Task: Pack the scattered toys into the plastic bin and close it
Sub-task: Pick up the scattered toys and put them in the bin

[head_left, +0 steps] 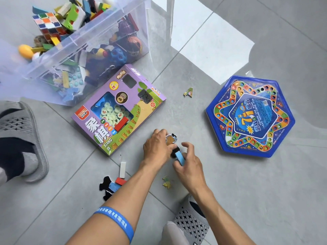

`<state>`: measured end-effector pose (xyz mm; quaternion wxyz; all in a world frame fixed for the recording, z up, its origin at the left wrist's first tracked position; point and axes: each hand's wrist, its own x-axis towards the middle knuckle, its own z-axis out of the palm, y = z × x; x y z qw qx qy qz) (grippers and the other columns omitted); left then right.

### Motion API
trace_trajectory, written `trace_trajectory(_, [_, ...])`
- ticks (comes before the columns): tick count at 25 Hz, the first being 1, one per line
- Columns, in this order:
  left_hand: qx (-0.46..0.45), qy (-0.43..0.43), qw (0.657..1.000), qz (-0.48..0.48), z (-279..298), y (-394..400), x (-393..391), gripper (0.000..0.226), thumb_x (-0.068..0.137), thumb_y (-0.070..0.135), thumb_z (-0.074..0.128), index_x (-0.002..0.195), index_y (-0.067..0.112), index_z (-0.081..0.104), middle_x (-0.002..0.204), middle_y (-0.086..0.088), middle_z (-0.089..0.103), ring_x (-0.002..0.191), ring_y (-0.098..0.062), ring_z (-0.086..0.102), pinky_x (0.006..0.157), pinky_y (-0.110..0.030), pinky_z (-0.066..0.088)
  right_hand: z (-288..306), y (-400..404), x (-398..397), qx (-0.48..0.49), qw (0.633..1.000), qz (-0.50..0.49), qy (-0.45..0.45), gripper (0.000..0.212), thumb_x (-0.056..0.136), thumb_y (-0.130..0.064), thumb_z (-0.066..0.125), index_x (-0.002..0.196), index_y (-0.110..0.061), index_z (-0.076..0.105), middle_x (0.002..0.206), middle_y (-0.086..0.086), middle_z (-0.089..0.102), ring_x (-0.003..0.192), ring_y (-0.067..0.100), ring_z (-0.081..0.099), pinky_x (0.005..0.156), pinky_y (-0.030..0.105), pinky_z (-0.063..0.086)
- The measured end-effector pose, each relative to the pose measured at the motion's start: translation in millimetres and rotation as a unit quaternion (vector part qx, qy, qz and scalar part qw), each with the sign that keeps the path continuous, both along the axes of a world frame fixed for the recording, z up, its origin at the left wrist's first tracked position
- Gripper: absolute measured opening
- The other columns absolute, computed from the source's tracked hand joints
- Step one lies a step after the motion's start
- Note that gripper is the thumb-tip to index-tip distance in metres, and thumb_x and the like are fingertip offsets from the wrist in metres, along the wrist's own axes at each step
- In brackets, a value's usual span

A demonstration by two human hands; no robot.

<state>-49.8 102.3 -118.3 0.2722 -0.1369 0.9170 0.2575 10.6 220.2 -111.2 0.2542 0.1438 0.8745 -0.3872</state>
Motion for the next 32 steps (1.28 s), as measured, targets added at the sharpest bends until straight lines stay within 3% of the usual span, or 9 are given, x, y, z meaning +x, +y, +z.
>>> trace_trajectory(4, [0.036,0.035,0.998,0.03,-3,-3,15,0.027,0.084,0.036,0.067,0.078,0.022,0.046,0.084,0.004,0.06,0.08,-0.024,0.059,0.06,-0.032,0.037,-9,-20,-5,0.039,0.998,0.055,-0.005,0.037,0.081,-0.012,0.052,0.113,-0.018,0.034,0.076,0.006,0.059,0.068,0.033,0.054,0.055,0.037,0.036])
trace_trajectory(8, [0.077,0.031,0.989,0.123,-3,-22,21,0.023,0.085,0.038,0.067,0.081,0.016,0.059,0.073,0.0,0.065,0.071,-0.024,0.058,0.059,-0.03,0.039,-8,-20,-26,0.115,0.991,0.056,-0.032,0.023,0.093,-0.029,0.052,0.105,-0.015,0.038,0.089,0.009,0.065,0.082,0.035,0.061,0.061,0.036,0.037])
trace_trajectory(13, [0.253,-0.045,0.892,0.371,4,-36,28,0.022,0.092,0.027,0.063,0.074,0.014,0.065,0.065,-0.001,0.062,0.049,-0.016,0.045,0.044,-0.02,0.038,-5,-12,5,0.173,0.985,0.013,0.015,0.037,0.095,-0.025,0.054,0.129,-0.02,0.041,0.088,0.013,0.069,0.08,0.039,0.063,0.061,0.038,0.038])
trace_trajectory(17, [0.284,-0.069,0.881,0.371,15,-33,36,0.017,0.092,0.027,0.063,0.078,0.017,0.066,0.07,-0.004,0.064,0.047,-0.013,0.042,0.038,-0.016,0.034,-4,0,13,0.137,0.988,-0.069,-0.034,0.03,0.094,-0.035,0.057,0.113,-0.017,0.044,0.091,0.012,0.068,0.082,0.037,0.062,0.066,0.039,0.042])
trace_trajectory(21, [0.299,-0.079,0.876,0.369,24,-29,39,0.02,0.092,0.029,0.063,0.076,0.018,0.065,0.071,-0.005,0.065,0.048,-0.014,0.042,0.038,-0.016,0.033,-5,13,3,0.2,0.972,0.088,-0.089,0.031,0.098,-0.045,0.043,0.091,-0.014,0.044,0.088,0.012,0.066,0.085,0.036,0.061,0.064,0.038,0.039])
trace_trajectory(23, [0.321,-0.093,0.855,0.396,36,-26,39,0.02,0.093,0.028,0.062,0.077,0.016,0.064,0.073,-0.008,0.064,0.046,-0.013,0.041,0.037,-0.018,0.031,1,17,-7,0.116,0.982,0.067,-0.13,0.035,0.097,-0.043,0.046,0.083,-0.011,0.047,0.081,0.011,0.065,0.077,0.031,0.061,0.064,0.04,0.043])
trace_trajectory(25, [0.366,-0.085,0.799,0.469,67,-34,30,0.019,0.094,0.027,0.061,0.08,0.013,0.062,0.071,-0.007,0.062,0.042,-0.011,0.041,0.037,-0.018,0.027,35,-1,-26,-0.071,0.985,-0.038,-0.151,0.035,0.096,-0.04,0.052,0.078,-0.01,0.051,0.068,0.007,0.058,0.056,0.018,0.054,0.054,0.037,0.041])
trace_trajectory(29, [0.487,0.044,0.696,0.526,169,-95,-44,0.022,0.096,0.026,0.056,0.079,0.012,0.061,0.065,-0.003,0.061,0.044,-0.01,0.044,0.035,-0.017,0.027,152,-90,-130,-0.368,0.912,-0.067,-0.167,0.037,0.098,-0.043,0.049,0.072,-0.016,0.046,0.062,0.006,0.045,0.046,0.015,0.034,0.041,0.018,0.022])
trace_trajectory(32, [0.554,0.104,0.637,0.526,230,-162,-128,0.029,0.099,0.028,0.045,0.085,0.007,0.059,0.077,-0.01,0.06,0.051,-0.015,0.055,0.042,-0.018,0.039,223,-161,-223,-0.437,0.88,-0.054,-0.18,0.04,0.099,-0.049,0.044,0.08,-0.015,0.051,0.064,0.006,0.052,0.045,0.016,0.045,0.04,0.018,0.036])
